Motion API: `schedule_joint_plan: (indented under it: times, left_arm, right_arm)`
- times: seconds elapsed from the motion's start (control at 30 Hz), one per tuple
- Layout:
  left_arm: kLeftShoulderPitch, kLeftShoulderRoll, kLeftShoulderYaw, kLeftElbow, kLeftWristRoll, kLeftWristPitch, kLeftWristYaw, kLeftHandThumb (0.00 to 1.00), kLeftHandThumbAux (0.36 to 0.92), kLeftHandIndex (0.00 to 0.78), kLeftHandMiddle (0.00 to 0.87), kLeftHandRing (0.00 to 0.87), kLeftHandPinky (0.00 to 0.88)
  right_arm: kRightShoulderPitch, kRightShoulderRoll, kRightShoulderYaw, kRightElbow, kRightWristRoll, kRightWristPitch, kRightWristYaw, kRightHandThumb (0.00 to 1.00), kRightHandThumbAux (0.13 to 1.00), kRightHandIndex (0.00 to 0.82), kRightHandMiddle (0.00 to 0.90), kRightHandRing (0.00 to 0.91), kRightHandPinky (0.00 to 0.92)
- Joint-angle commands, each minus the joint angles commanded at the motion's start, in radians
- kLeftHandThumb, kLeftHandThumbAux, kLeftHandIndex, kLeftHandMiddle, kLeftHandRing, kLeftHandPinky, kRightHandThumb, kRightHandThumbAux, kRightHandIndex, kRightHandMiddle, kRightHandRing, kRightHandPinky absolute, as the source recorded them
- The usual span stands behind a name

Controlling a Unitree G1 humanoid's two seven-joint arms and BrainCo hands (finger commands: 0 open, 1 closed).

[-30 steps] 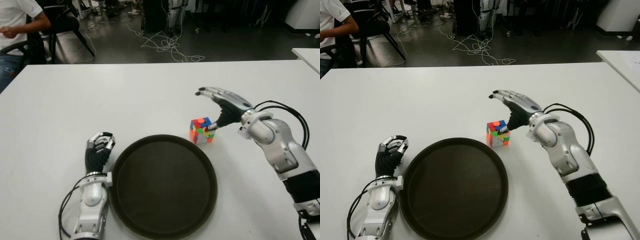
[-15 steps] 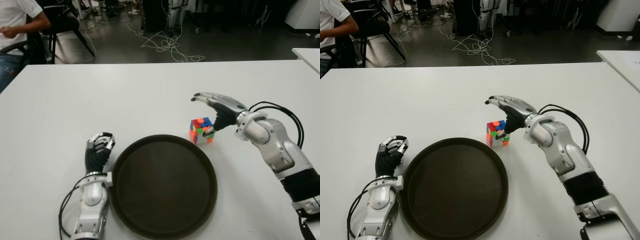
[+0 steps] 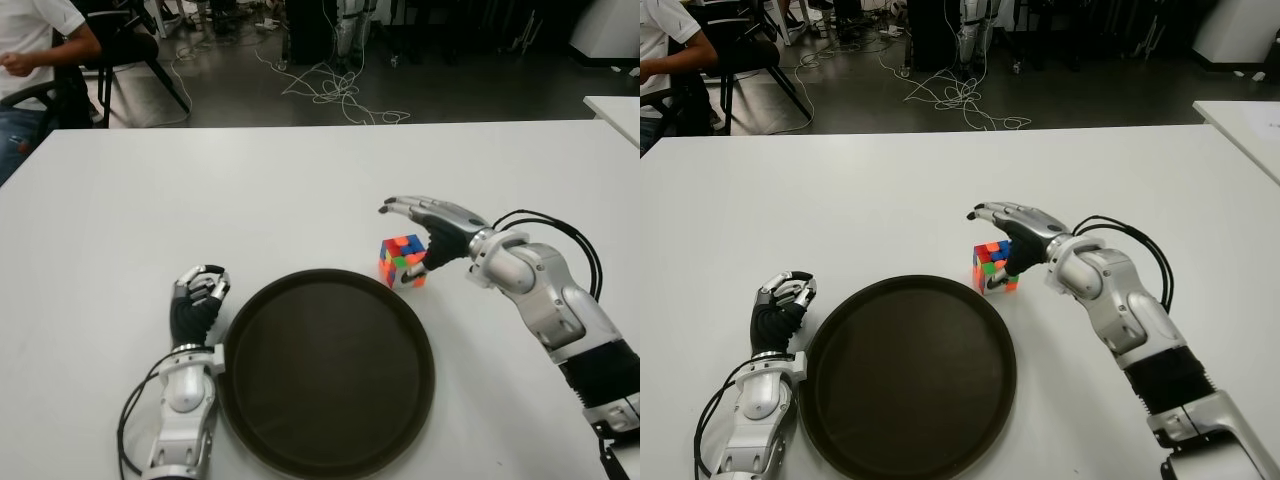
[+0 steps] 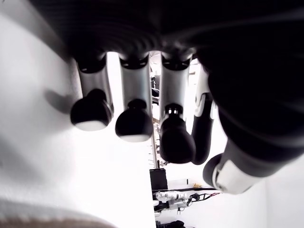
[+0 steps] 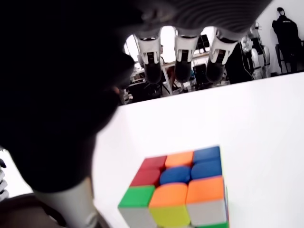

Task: Pick up the Rubik's Cube and put it in the plate

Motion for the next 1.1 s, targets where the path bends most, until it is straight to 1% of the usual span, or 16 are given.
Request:
schedule_joint_plan:
  times: [0.13,0.2,0.3,0.47,0.67,0.83,0.97,1.1]
  left_arm:
    - [0.003,-0.004,0.000,-0.009,-0.003,0.009,0.004,0.706,0.705,0.443,0.809,0.834,0.840]
    - [0.004,-0.006,0.000,-0.013,-0.007,0.012,0.002,0.706,0.705,0.443,0.809,0.834,0.840]
    - [0.006,-0.008,0.000,-0.020,-0.013,0.017,-0.001,0.706,0.705,0.443,0.811,0.835,0.841]
    - [0.006,-0.006,0.002,-0.016,-0.028,0.009,-0.017,0.707,0.704,0.444,0.817,0.839,0.842]
    - [0.006,-0.003,0.005,-0.011,-0.034,-0.004,-0.026,0.708,0.704,0.444,0.820,0.842,0.845]
    - [0.007,-0.005,0.003,-0.014,-0.028,-0.003,-0.020,0.707,0.704,0.444,0.818,0.843,0.846]
    - [0.008,-0.005,0.001,-0.017,-0.027,-0.003,-0.021,0.707,0.704,0.444,0.818,0.842,0.846]
    - [0.005,-0.004,0.004,-0.004,-0.040,-0.025,-0.033,0.707,0.704,0.444,0.820,0.843,0.844]
  right_arm:
    - [0.007,-0.004,0.002,-0.004,-0.001,0.016,0.020,0.000,0.796,0.000,0.000,0.000,0.000]
    - [0.008,-0.006,0.004,-0.008,-0.002,0.025,0.030,0.000,0.796,0.000,0.000,0.000,0.000]
    - [0.011,-0.010,0.005,-0.014,-0.006,0.032,0.040,0.000,0.813,0.000,0.000,0.000,0.000]
    - [0.029,-0.027,0.003,-0.023,-0.011,0.034,0.043,0.000,0.858,0.000,0.000,0.000,0.001]
    - [0.038,-0.030,0.002,-0.043,-0.012,0.061,0.056,0.000,0.856,0.000,0.000,0.000,0.002]
    - [0.048,-0.038,0.001,-0.057,-0.012,0.077,0.064,0.000,0.852,0.000,0.000,0.000,0.005]
    - [0.049,-0.044,0.003,-0.050,-0.015,0.072,0.062,0.000,0.858,0.000,0.000,0.000,0.011]
    - [0.044,-0.055,0.009,-0.028,-0.020,0.044,0.050,0.000,0.870,0.000,0.000,0.000,0.014]
